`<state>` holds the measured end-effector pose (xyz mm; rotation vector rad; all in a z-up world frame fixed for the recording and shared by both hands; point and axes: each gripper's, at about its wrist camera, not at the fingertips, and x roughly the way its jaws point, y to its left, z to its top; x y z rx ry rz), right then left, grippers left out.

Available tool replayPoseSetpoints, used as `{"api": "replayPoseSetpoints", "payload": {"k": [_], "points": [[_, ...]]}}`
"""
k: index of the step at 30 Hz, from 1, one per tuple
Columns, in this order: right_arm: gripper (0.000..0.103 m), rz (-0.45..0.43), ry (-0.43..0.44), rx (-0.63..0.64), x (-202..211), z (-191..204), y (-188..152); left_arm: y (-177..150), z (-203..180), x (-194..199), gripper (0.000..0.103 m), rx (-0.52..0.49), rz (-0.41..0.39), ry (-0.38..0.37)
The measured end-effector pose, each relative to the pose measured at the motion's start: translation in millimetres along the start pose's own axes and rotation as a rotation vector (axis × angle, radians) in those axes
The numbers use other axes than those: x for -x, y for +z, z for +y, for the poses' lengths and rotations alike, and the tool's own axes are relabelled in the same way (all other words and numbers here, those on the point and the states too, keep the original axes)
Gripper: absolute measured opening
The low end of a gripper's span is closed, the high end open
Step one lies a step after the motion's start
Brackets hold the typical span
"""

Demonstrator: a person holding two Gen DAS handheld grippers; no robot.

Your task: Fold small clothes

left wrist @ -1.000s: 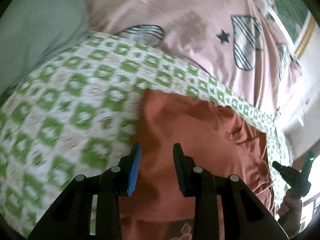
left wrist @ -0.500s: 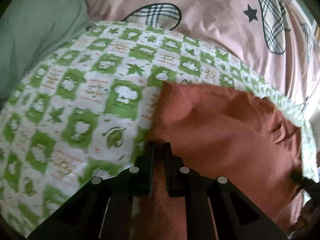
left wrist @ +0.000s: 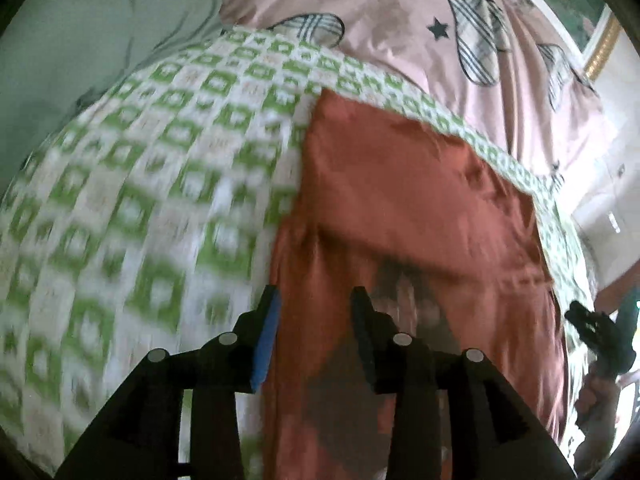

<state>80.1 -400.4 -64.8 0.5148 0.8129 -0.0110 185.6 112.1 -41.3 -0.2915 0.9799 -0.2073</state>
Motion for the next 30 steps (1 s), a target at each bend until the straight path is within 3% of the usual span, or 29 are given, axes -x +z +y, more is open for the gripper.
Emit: {"api": "replayPoseSetpoints", "payload": {"k": [4,7,11,15,19,23,25,26,28,29,30], "points": [[0.049,0.022,-0.031,0.011,22,-26,-21,-41,5,22,0.049,-0.011,0.042,-0.021],[0.049,0.093,-0.049,0.014,28,-46,-37,-67,12,31,0.053,0.009,0.074,-0.053],[0.049,0.162,0.086,0.057,43,-50,-65,-102,17,36,0.053,0.048,0.14,-0.152],[0.049,0.257,0.245,0.088,56,-47,-98,-135,10,50,0.053,0.019,0.152,-0.225],[0.049,0.265,0.353,0.091,68,-49,-124,-161,9,59,0.053,0.007,0.185,-0.305],[0.048,0.256,0.394,0.098,69,-47,-135,-178,10,64,0.051,-0.009,0.196,-0.352],[0.04,0.259,0.396,0.103,64,-41,-135,-179,10,64,0.049,-0.017,0.203,-0.358],[0.036,0.259,0.394,0.106,61,-39,-136,-180,10,64,0.045,-0.027,0.207,-0.353],[0.009,0.268,0.377,0.106,58,-39,-138,-180,8,64,0.021,-0.048,0.207,-0.338],[0.009,0.265,0.376,0.104,60,-42,-138,-179,7,63,0.004,-0.068,0.211,-0.314],[0.009,0.24,0.398,0.09,66,-47,-136,-178,7,66,0.004,-0.076,0.198,-0.306]]}}
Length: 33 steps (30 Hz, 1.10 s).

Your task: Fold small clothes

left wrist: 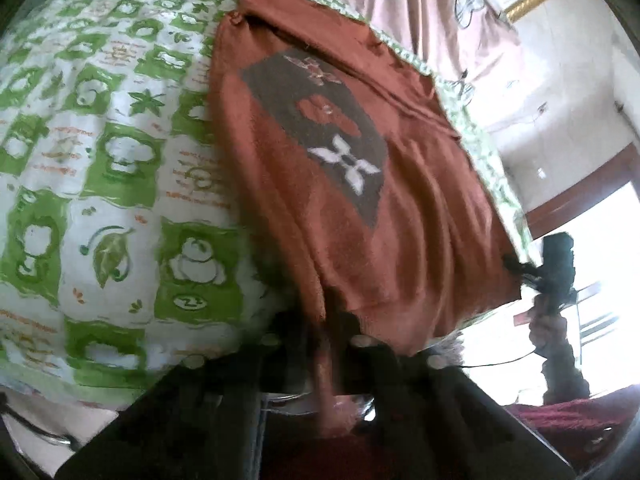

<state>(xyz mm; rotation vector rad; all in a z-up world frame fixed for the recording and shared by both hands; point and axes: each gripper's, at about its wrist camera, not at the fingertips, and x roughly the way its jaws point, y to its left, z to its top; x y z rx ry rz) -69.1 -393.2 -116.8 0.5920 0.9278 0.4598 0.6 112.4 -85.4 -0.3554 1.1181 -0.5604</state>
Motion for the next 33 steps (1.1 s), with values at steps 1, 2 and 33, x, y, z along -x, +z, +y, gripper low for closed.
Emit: {"api": "replayPoseSetpoints", "payload": {"k": [1,2,33], "points": [[0.008,-0.025,0.023,-0.007,8,-1,0,0,-1,7,0.004,-0.017,-0.026,0.004],[0.008,-0.056,0.054,-0.018,18,-3,0,1,-3,13,0.004,-0.036,-0.045,0.011],[0.008,-0.152,0.155,-0.032,40,12,8,12,-6,36,0.004,-0.022,-0.114,-0.109]]}}
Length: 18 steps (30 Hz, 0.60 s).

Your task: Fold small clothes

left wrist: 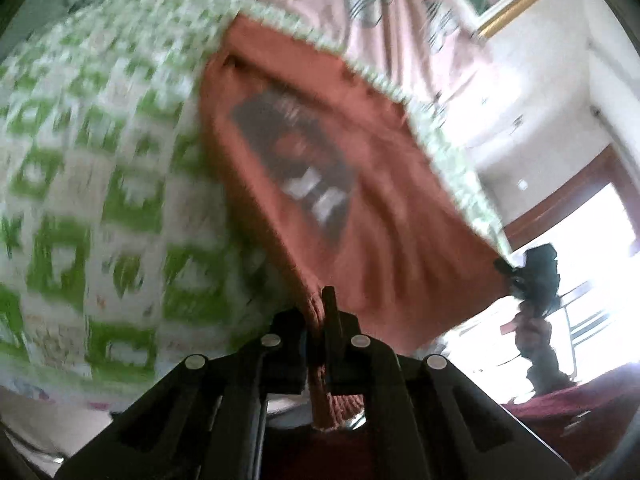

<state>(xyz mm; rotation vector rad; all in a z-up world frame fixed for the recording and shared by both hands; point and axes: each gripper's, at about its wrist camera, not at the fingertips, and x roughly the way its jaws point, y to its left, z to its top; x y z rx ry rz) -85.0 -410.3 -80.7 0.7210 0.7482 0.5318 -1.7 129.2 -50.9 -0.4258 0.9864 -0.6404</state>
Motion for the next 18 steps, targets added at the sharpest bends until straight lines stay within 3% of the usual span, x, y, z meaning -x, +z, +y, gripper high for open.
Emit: {"api": "replayPoseSetpoints", "payload": {"k": [5,8,12,18], "points": [[0.008,-0.12,0.031,0.039,4,26,49,52,-21,20,0.004,-0.039,-0.131,-0.008],[0.008,-0.168,0.02,0.066,-10,37,89,101,-27,18,0.004,-0.054,-0.222,0.008],[0.008,-0.207,-0.052,0.068,-39,35,149,166,-24,-4,0.004,-0.052,-0.303,0.053],[0.008,-0.217,-0.181,0.051,-88,14,231,245,4,-50,0.004,-0.006,-0.331,0.13]]}}
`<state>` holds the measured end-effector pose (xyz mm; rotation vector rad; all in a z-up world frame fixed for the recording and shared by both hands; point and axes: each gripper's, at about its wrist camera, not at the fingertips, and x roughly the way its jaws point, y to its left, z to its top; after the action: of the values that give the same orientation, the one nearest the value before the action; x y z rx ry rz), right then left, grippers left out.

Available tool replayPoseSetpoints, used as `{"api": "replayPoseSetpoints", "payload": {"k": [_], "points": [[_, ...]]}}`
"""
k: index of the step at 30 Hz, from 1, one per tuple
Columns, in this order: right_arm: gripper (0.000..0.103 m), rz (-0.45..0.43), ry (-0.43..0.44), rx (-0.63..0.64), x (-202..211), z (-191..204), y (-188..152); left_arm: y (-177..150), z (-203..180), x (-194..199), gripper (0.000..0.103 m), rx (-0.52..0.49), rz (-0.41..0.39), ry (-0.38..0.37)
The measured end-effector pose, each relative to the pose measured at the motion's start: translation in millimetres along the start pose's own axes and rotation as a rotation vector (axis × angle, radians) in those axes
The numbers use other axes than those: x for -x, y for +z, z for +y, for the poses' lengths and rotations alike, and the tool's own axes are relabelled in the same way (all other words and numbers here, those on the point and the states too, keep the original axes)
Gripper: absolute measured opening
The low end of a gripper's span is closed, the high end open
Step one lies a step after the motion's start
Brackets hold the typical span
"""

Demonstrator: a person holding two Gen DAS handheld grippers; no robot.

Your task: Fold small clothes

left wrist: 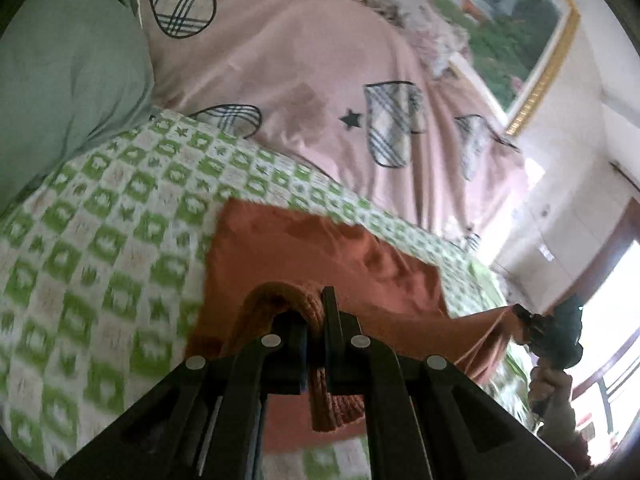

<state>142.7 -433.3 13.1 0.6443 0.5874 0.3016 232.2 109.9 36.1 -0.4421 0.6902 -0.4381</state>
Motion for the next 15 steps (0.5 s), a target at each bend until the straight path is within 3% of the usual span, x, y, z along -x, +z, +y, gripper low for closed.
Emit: {"api": "replayPoseSetpoints", "payload": {"k": [7,15], "points": [[0.007,0.072,-0.136,-0.017,-80,-34,35,30,31,-76,0.004,0.027,0.059,0.074],[0.008,0.155,-0.274,-0.025,-136,-67,27,36,60,-155,0.005,0.034,0.177,0.17]]}}
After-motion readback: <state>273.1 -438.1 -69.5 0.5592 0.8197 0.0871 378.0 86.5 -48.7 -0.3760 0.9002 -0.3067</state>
